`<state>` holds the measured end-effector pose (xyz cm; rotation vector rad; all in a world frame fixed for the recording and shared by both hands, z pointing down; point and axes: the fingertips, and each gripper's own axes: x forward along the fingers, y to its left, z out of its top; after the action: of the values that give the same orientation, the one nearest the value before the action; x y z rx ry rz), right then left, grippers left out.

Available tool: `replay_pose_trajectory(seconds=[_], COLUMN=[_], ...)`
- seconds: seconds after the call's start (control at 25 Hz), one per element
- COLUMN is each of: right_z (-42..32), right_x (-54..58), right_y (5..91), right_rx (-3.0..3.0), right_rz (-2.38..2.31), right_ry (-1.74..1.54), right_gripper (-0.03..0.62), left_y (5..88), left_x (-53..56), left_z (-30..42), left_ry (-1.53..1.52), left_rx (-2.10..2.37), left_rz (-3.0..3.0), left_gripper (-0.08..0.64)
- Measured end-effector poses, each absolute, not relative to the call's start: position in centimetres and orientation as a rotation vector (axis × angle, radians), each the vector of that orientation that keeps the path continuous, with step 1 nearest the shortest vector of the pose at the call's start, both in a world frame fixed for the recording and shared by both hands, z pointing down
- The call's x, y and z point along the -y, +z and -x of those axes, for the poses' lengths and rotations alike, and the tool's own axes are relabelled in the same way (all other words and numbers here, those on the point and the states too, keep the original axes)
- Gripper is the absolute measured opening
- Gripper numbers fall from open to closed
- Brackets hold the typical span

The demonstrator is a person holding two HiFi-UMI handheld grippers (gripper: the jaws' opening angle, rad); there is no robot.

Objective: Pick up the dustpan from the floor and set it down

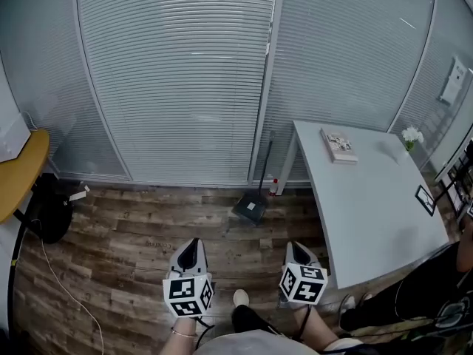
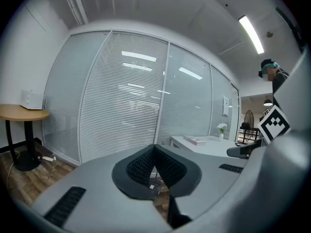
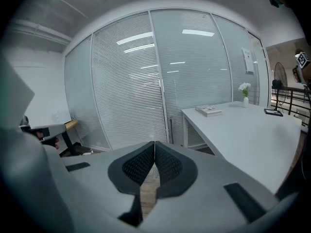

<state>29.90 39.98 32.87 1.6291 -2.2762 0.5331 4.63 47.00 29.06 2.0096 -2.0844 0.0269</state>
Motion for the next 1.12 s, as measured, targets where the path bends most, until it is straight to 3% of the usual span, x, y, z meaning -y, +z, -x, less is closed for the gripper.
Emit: replay_pose_trajectory(seconds=[0.68, 1.12], right_z=[-29.6, -28.7], right_x=[-22.5, -17.0], right_y=[32.8, 34.7], right_rx=[2.288, 2.26], right_rz=[-1.605, -1.592], right_ry=[0.549, 0.638], right_gripper=[0.032, 0.032], left_y=[28.2, 29.5], left_x=[-29.4, -23.3], left_z=[-4.6, -3.9], left_ry=[0.077, 0.145], left_rx=[2.074, 2.026], left_rz=[-2.048, -2.051], left_gripper=[0.017, 0.017])
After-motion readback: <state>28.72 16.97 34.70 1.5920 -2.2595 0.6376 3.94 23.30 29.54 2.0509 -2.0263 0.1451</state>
